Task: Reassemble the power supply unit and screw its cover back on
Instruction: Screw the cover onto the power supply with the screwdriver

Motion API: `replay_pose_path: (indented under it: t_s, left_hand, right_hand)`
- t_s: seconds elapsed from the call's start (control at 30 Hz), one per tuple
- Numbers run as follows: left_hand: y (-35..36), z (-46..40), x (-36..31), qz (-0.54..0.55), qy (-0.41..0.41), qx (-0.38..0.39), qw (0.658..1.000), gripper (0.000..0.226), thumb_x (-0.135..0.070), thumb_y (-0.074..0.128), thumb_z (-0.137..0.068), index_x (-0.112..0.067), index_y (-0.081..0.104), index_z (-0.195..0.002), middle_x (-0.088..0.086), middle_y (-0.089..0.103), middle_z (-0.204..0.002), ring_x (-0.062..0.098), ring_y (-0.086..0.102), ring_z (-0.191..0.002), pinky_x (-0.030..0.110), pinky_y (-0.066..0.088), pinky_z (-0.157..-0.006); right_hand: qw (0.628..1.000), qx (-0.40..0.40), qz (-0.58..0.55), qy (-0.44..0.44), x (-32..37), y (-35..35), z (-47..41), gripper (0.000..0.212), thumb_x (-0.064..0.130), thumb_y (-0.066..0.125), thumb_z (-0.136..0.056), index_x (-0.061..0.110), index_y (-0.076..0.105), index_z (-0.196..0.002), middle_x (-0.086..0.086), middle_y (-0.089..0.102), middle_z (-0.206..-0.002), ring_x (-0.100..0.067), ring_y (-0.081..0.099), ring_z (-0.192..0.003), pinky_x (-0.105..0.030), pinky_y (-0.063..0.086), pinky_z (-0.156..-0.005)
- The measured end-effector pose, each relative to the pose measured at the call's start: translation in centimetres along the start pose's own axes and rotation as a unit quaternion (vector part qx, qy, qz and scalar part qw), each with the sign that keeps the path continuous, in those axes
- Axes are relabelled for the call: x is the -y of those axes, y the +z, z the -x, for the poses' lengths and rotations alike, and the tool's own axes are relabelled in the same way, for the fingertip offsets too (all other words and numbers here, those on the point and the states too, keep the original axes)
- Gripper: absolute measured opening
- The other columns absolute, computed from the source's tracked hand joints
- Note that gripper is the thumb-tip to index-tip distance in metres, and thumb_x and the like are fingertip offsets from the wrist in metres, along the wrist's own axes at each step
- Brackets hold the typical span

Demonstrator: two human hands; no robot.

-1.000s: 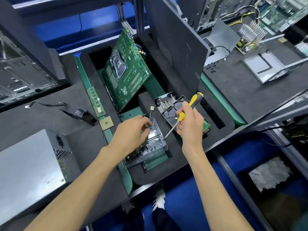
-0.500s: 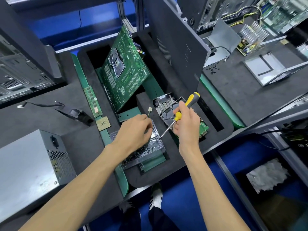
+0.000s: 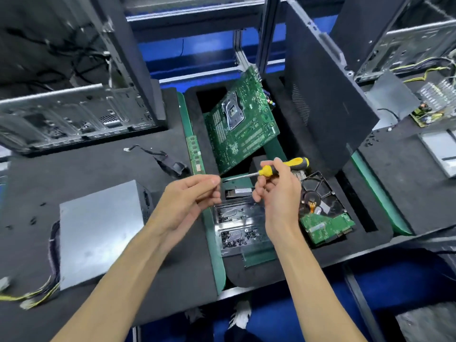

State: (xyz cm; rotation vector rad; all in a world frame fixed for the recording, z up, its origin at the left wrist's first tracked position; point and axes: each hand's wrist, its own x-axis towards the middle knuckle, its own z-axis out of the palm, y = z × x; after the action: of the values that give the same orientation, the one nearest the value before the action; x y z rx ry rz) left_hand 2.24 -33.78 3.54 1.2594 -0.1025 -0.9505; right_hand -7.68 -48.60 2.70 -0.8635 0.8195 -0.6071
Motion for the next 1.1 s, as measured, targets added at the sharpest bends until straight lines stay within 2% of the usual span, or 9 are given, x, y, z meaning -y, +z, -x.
replay_pose_path:
  t_s: [0.13, 0.23, 0.43, 0.5, 0.63, 0.7, 0.77, 1.0, 1.1]
  left_hand:
    - [-2.3, 2.6, -1.6, 0.019, 0.038, -0.053, 0.998, 0.014, -0.017, 0.075, -0.077, -0.008, 0.081, -0.085, 0.009, 0.070, -0.078, 0.014, 0.067, -0.068, 0.022, 0.058, -0.069]
    - [-4.0, 4.3, -2.6, 0.031, 0.062, -0.091, 0.993, 0.008, -0.010, 0.075, -0.077, -0.007, 0.081, -0.081, 0.010, 0.071, -0.076, 0.017, 0.069, -0.070, 0.024, 0.059, -0.069]
    - [-8.7, 7.3, -4.3, 0.064, 0.103, -0.174, 0.977, 0.013, -0.012, 0.078, -0.073, -0.006, 0.080, -0.084, 0.009, 0.072, -0.079, 0.017, 0.069, -0.073, 0.023, 0.058, -0.071]
    - [-10.1, 8.2, -4.8, 0.063, 0.110, -0.180, 0.976, 0.008, -0.013, 0.077, -0.076, -0.009, 0.082, -0.081, 0.008, 0.072, -0.079, 0.016, 0.069, -0.074, 0.023, 0.058, -0.071]
    - [-12.7, 9.1, -5.8, 0.065, 0.114, -0.171, 0.976, 0.014, -0.019, 0.079, -0.072, -0.009, 0.082, -0.082, 0.009, 0.071, -0.080, 0.018, 0.069, -0.074, 0.023, 0.058, -0.072]
    - [-14.0, 9.3, -6.3, 0.065, 0.109, -0.169, 0.978, 0.006, -0.010, 0.077, -0.081, -0.007, 0.081, -0.083, 0.009, 0.071, -0.081, 0.018, 0.069, -0.075, 0.023, 0.057, -0.072]
    - [-15.4, 9.5, -6.6, 0.056, 0.104, -0.171, 0.978, 0.007, -0.005, 0.074, -0.087, -0.006, 0.081, -0.087, 0.010, 0.071, -0.082, 0.018, 0.069, -0.077, 0.023, 0.058, -0.074]
    - [-19.3, 9.5, -7.8, 0.087, 0.102, -0.168, 0.977, 0.010, -0.014, 0.076, -0.085, -0.007, 0.082, -0.088, 0.008, 0.072, -0.081, 0.016, 0.069, -0.074, 0.022, 0.057, -0.070]
    - [-20.4, 9.5, -8.3, 0.122, 0.092, -0.166, 0.974, 0.010, -0.012, 0.074, -0.087, -0.008, 0.083, -0.085, 0.007, 0.073, -0.081, 0.015, 0.070, -0.074, 0.022, 0.057, -0.070]
  right_hand:
    - [0.999, 0.051, 0.005, 0.010, -1.1, 4.1, 1.0, 0.036, 0.026, 0.056, -0.098, 0.024, 0.074, -0.068, -0.002, 0.051, -0.059, -0.015, 0.042, -0.048, -0.027, 0.039, -0.041]
    - [0.996, 0.083, 0.022, 0.015, -2.1, 6.9, 1.9, 0.033, 0.027, 0.057, -0.095, 0.023, 0.074, -0.067, -0.002, 0.050, -0.058, -0.016, 0.042, -0.047, -0.027, 0.039, -0.041]
    - [0.990, 0.136, 0.020, 0.021, -3.8, 12.0, 4.1, 0.028, 0.031, 0.058, -0.088, 0.023, 0.074, -0.067, -0.002, 0.049, -0.057, -0.015, 0.041, -0.045, -0.025, 0.037, -0.041]
    - [0.988, 0.150, 0.022, 0.020, -4.2, 13.5, 4.9, 0.028, 0.030, 0.058, -0.089, 0.023, 0.074, -0.066, -0.003, 0.048, -0.057, -0.016, 0.040, -0.044, -0.026, 0.037, -0.041]
    - [0.986, 0.163, 0.029, 0.019, -5.3, 16.3, 6.3, 0.040, 0.020, 0.053, -0.101, 0.022, 0.073, -0.067, -0.004, 0.049, -0.058, -0.016, 0.041, -0.046, -0.026, 0.037, -0.041]
    - [0.985, 0.165, 0.036, 0.014, -5.7, 17.5, 6.8, 0.036, 0.024, 0.056, -0.098, 0.023, 0.073, -0.067, -0.004, 0.049, -0.059, -0.017, 0.043, -0.048, -0.027, 0.038, -0.041]
    - [0.984, 0.170, 0.046, 0.005, -6.1, 18.5, 7.2, 0.031, 0.031, 0.056, -0.092, 0.024, 0.075, -0.067, -0.004, 0.051, -0.058, -0.017, 0.046, -0.049, -0.028, 0.039, -0.041]
    - [0.980, 0.193, 0.045, -0.006, -8.2, 21.4, 8.8, 0.027, 0.030, 0.057, -0.089, 0.023, 0.077, -0.073, -0.002, 0.054, -0.061, -0.016, 0.052, -0.054, -0.030, 0.047, -0.046]
    - [0.977, 0.211, 0.022, 0.000, -9.2, 22.2, 9.6, 0.031, 0.027, 0.053, -0.097, 0.023, 0.077, -0.078, -0.002, 0.056, -0.064, -0.016, 0.056, -0.057, -0.030, 0.051, -0.052]
